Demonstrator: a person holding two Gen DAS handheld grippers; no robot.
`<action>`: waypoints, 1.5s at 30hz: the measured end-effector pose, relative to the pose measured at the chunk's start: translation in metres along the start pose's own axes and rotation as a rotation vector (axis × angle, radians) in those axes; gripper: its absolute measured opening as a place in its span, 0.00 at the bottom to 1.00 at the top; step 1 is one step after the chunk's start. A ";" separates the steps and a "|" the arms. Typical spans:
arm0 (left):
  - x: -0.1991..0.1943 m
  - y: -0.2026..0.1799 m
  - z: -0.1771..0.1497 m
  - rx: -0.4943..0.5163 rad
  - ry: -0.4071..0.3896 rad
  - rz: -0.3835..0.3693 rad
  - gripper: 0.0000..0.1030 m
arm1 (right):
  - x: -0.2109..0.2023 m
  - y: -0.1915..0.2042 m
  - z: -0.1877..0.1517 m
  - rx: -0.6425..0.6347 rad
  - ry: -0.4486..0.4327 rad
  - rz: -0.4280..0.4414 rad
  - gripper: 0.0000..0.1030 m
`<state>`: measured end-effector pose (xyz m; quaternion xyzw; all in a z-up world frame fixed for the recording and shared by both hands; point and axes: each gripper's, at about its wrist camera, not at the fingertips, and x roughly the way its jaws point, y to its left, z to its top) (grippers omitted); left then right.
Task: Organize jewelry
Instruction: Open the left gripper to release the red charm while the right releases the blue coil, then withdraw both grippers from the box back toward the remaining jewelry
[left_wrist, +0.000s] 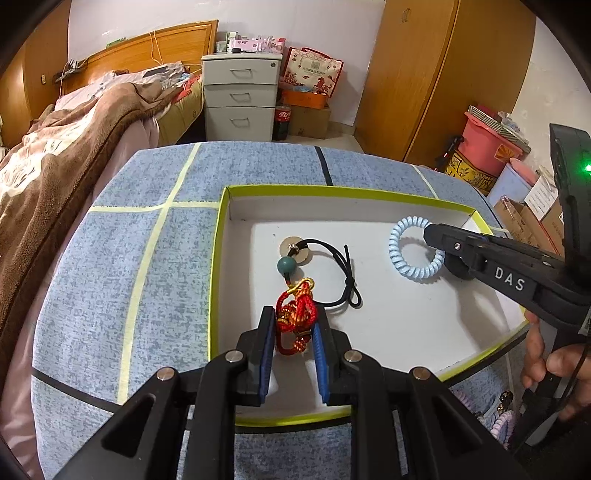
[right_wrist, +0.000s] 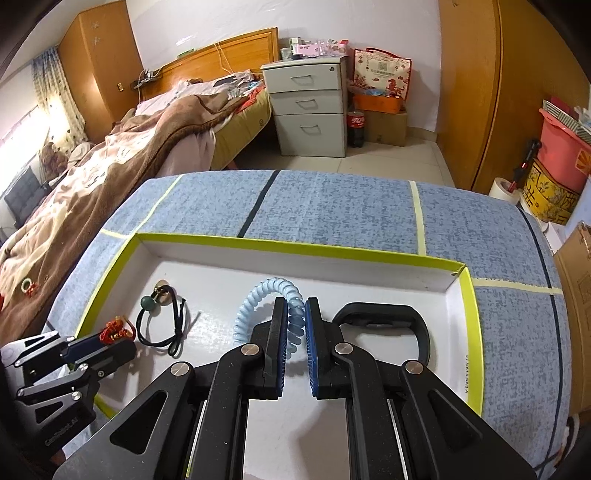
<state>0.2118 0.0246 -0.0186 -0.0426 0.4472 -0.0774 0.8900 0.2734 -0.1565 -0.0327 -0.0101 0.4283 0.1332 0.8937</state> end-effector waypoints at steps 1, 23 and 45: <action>0.000 0.000 0.000 0.002 -0.001 -0.004 0.24 | 0.001 0.000 0.000 -0.003 0.002 -0.007 0.10; -0.005 -0.004 0.000 -0.002 -0.018 -0.016 0.44 | -0.002 0.008 0.001 -0.033 -0.015 -0.022 0.31; -0.072 -0.008 -0.045 -0.001 -0.089 -0.066 0.51 | -0.084 0.008 -0.047 -0.011 -0.107 0.004 0.32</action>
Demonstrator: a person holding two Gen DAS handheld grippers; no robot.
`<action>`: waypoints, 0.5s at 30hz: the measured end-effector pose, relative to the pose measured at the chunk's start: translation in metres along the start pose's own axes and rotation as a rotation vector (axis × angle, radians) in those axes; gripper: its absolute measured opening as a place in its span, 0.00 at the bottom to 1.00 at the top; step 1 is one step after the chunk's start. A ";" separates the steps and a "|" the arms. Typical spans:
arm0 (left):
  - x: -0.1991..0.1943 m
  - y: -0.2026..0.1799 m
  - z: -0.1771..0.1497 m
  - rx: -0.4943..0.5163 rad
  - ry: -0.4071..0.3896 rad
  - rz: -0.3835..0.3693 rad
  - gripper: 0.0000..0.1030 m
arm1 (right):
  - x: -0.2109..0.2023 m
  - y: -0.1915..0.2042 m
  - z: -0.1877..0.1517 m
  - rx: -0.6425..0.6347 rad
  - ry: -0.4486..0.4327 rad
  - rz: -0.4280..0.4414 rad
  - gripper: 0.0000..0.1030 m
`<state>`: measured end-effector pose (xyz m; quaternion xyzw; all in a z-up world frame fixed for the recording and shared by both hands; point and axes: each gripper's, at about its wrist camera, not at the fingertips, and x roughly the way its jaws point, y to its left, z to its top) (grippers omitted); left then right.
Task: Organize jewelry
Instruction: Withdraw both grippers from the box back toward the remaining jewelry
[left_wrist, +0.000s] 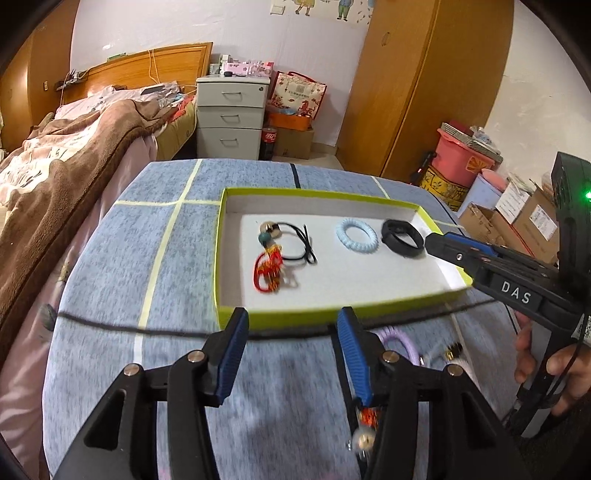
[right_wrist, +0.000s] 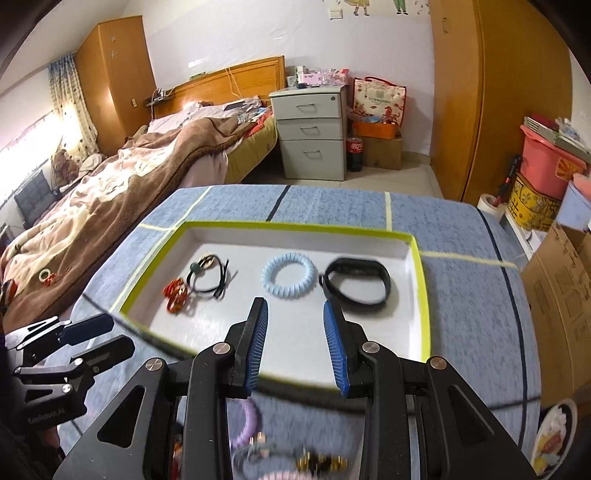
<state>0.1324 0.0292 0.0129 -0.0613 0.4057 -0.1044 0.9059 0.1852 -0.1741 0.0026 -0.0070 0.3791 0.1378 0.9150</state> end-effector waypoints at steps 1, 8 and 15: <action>-0.003 0.000 -0.004 -0.003 -0.002 -0.002 0.51 | -0.004 0.000 -0.004 0.003 0.000 0.000 0.32; -0.024 -0.004 -0.023 -0.003 -0.024 -0.027 0.54 | -0.030 -0.008 -0.034 0.011 0.002 -0.008 0.32; -0.035 -0.008 -0.041 0.001 -0.021 -0.040 0.55 | -0.046 -0.016 -0.066 0.031 0.022 -0.026 0.32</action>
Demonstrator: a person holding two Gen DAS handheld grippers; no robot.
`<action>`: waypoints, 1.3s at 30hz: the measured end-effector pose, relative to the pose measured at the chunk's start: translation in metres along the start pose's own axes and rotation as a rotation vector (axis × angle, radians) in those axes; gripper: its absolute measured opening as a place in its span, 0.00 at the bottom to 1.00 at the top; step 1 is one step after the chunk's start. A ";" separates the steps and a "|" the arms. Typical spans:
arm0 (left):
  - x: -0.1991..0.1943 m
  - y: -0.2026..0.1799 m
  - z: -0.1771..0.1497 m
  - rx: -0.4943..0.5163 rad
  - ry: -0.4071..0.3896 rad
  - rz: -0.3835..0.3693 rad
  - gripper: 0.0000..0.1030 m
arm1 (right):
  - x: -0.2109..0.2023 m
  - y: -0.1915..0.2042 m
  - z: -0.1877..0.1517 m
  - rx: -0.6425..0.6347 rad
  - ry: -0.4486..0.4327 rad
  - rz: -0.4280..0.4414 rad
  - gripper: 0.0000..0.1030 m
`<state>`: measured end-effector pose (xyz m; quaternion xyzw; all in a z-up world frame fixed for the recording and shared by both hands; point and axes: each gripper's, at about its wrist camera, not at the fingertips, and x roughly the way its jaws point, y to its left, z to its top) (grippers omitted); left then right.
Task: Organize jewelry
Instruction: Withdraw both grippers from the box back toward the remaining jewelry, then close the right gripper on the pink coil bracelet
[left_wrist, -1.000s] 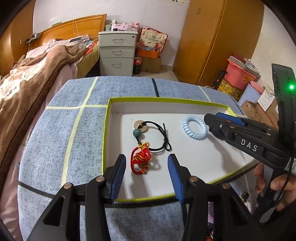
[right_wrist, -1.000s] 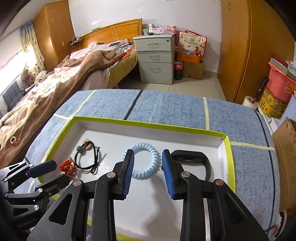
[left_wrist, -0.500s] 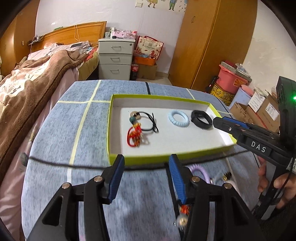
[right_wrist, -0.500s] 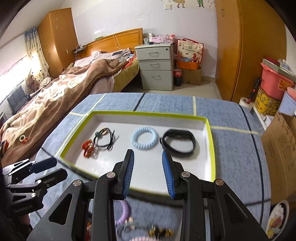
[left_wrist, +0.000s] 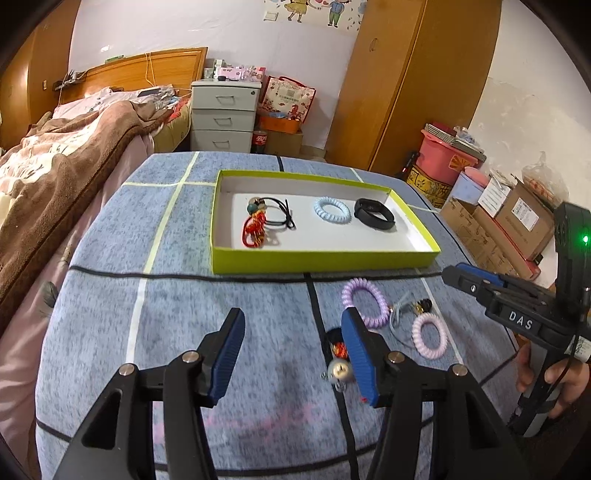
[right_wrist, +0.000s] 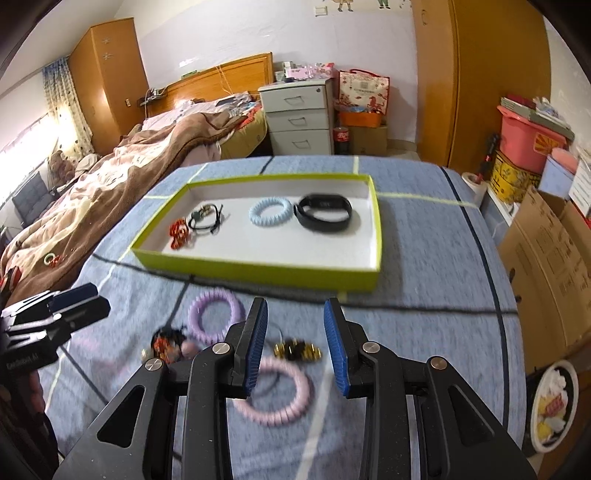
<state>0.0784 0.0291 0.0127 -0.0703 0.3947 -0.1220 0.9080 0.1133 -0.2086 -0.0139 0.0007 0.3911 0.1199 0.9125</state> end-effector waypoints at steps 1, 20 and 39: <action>-0.001 0.000 -0.002 -0.003 0.001 0.005 0.55 | -0.001 -0.001 -0.006 0.003 0.008 -0.007 0.32; -0.014 0.017 -0.029 -0.056 0.000 0.002 0.56 | 0.004 -0.003 -0.048 0.047 0.105 -0.095 0.53; -0.007 0.017 -0.038 -0.045 0.046 -0.024 0.56 | 0.001 0.000 -0.053 0.058 0.098 -0.093 0.09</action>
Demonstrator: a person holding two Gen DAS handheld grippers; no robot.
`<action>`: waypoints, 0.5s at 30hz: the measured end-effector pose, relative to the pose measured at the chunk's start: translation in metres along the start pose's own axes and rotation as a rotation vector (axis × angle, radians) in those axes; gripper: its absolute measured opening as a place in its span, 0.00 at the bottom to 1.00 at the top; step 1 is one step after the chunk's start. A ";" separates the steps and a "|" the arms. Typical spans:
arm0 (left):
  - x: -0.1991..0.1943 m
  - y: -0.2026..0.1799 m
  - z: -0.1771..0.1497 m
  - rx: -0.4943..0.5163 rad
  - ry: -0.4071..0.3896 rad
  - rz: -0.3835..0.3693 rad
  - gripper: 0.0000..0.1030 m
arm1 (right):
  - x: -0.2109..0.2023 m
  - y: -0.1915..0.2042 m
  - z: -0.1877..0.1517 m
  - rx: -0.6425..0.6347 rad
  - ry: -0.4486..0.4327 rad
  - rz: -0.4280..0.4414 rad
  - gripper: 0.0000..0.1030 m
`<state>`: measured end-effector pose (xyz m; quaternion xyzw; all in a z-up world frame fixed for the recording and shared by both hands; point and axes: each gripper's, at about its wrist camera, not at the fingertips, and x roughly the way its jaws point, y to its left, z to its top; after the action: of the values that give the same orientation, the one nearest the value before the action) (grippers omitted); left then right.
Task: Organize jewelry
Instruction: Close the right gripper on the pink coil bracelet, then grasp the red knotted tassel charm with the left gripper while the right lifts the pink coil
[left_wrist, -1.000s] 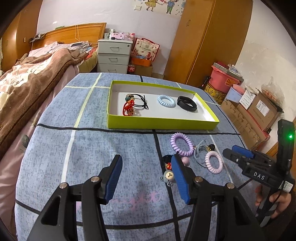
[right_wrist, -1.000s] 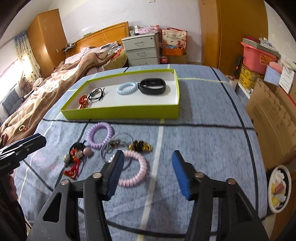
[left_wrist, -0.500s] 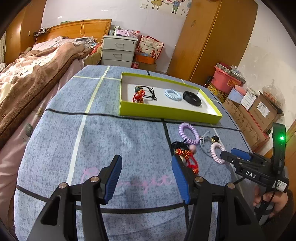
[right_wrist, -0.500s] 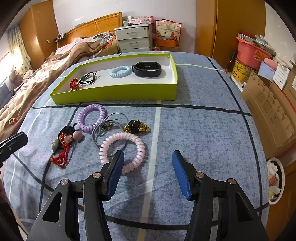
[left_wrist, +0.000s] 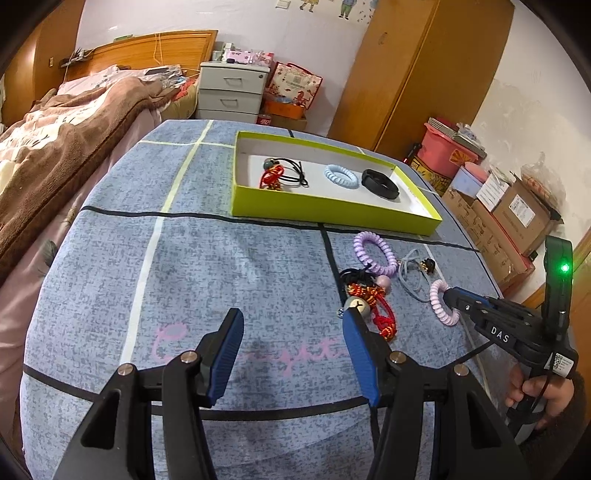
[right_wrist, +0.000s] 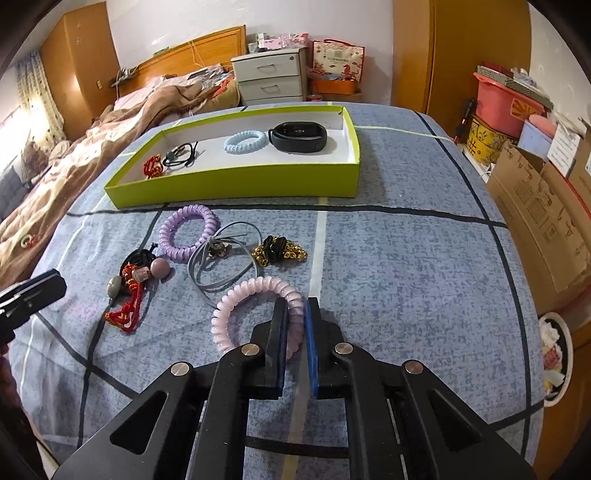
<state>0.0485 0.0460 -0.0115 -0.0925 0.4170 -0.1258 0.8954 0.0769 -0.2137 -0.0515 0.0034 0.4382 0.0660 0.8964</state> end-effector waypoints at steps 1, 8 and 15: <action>0.000 -0.002 0.000 0.006 0.002 -0.003 0.56 | -0.002 -0.003 -0.001 0.018 -0.008 0.009 0.09; 0.003 -0.021 -0.002 0.039 0.019 -0.028 0.56 | -0.015 -0.018 -0.001 0.088 -0.053 0.066 0.09; 0.014 -0.057 -0.005 0.094 0.038 -0.034 0.56 | -0.017 -0.024 0.000 0.092 -0.058 0.121 0.09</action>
<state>0.0452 -0.0130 -0.0091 -0.0552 0.4260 -0.1624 0.8883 0.0698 -0.2392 -0.0396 0.0729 0.4134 0.0996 0.9021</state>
